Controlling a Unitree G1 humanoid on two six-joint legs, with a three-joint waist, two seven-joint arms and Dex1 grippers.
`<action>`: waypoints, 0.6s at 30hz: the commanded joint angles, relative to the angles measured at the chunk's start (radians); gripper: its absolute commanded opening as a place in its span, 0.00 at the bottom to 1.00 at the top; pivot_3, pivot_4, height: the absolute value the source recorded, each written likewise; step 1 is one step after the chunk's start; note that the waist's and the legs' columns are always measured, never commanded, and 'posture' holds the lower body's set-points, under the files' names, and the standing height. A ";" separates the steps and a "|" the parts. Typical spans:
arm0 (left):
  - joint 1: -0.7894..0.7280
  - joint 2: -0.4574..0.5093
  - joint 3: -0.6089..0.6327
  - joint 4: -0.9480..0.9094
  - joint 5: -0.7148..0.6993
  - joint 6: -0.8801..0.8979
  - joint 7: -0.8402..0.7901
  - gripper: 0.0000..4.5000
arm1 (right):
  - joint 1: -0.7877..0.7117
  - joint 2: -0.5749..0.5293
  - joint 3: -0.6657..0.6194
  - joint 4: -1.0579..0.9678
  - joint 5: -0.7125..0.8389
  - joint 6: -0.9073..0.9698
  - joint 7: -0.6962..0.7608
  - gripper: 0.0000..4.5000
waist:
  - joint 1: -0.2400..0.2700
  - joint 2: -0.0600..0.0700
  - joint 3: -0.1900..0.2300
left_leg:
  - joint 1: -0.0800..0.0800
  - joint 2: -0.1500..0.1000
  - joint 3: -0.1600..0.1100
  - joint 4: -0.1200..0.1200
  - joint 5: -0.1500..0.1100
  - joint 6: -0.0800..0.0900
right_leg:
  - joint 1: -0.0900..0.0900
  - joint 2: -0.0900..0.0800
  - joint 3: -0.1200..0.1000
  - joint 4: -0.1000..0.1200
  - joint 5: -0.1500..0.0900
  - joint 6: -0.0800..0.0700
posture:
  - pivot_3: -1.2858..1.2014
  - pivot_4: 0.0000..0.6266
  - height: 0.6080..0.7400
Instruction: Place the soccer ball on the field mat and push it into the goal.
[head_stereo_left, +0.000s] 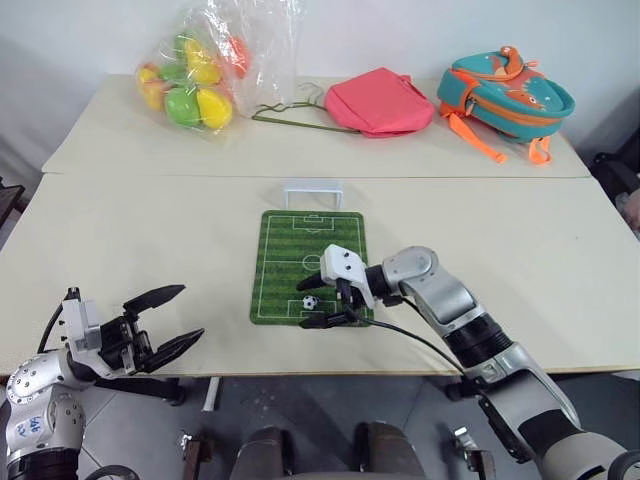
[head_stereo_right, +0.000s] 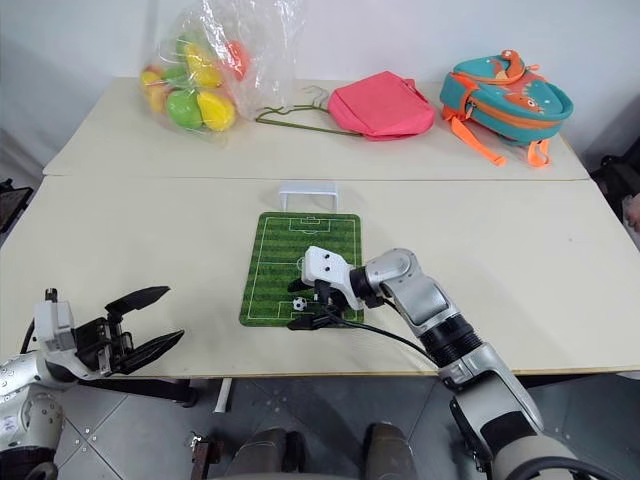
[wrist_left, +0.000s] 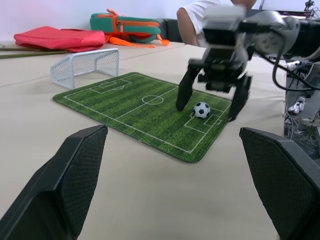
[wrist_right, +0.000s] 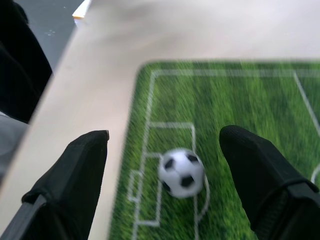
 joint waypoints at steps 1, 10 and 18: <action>-0.004 0.005 0.008 -0.007 -0.005 -0.010 -0.009 1.00 | -0.019 -0.016 -0.052 -0.118 0.049 0.037 0.004 0.85 | 0.000 0.000 0.000 | 0.000 0.000 0.000 0.000 0.000 0.000 | 0.000 0.000 0.000 0.000 0.000 0.000 | 0.52 0.24 1.00; -0.017 0.018 0.007 0.013 -0.006 0.000 -0.033 1.00 | 0.076 -0.144 -0.071 -0.394 0.156 0.185 0.043 0.34 | 0.006 -0.001 -0.001 | 0.000 0.000 -0.001 0.000 -0.001 0.000 | 0.001 0.000 -0.001 -0.001 0.000 0.000 | 0.52 0.24 1.00; -0.046 0.012 -0.015 0.015 0.000 0.010 -0.032 1.00 | 0.110 -0.082 0.012 -0.288 0.086 0.132 -0.012 0.01 | -0.001 -0.001 0.000 | 0.000 -0.002 0.001 0.000 -0.001 0.000 | 0.000 0.001 -0.001 -0.001 0.000 0.000 | 0.52 0.24 1.00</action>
